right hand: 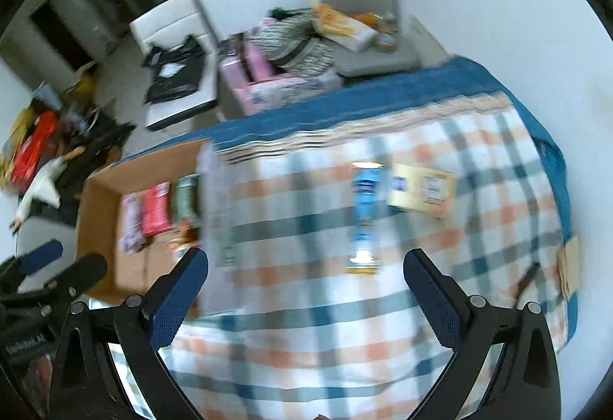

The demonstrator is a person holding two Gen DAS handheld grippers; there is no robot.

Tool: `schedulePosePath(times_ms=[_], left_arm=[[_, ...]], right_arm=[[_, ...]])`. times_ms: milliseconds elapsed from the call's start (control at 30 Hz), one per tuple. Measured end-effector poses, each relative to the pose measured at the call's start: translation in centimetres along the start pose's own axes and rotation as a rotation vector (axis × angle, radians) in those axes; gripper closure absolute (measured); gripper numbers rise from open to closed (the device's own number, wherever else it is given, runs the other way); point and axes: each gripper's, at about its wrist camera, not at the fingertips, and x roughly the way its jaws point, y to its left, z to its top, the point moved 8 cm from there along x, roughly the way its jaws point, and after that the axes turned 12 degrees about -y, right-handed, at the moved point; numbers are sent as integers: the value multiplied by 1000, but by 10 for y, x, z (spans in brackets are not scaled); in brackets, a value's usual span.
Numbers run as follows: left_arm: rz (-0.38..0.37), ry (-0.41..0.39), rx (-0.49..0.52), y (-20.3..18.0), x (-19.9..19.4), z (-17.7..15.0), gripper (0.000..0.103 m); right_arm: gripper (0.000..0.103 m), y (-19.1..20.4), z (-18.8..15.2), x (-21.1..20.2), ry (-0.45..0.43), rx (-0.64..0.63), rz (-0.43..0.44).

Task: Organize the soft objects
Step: 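Grasp the blue drink pouch with the left tool while the right tool grasps the yellow tissue pack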

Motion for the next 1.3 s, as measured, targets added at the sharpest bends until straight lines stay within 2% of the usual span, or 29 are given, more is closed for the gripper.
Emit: schedulePosePath(times_ms=[167, 333, 533, 700, 767, 933, 1100, 1167, 1300], left_arm=[[36, 45, 37, -61, 57, 5, 5], [96, 121, 30, -87, 121, 3, 5], [174, 223, 47, -97, 185, -14, 5], [205, 278, 46, -100, 212, -26, 5], [202, 293, 46, -102, 217, -30, 5], [161, 330, 58, -119, 226, -40, 5], [89, 365, 55, -147, 236, -47, 5], [43, 380, 51, -163, 242, -50, 5], [0, 426, 86, -193, 259, -57, 5]], right_arm=[[0, -90, 13, 37, 66, 73, -103], [0, -148, 14, 98, 156, 157, -131], [0, -164, 3, 177, 275, 217, -133], [0, -160, -6, 230, 362, 229, -129], [0, -162, -8, 243, 381, 224, -156], [4, -175, -15, 250, 396, 275, -136], [5, -205, -29, 230, 432, 195, -172], [4, -218, -37, 223, 451, 192, -169], [4, -235, -50, 217, 457, 205, -155]])
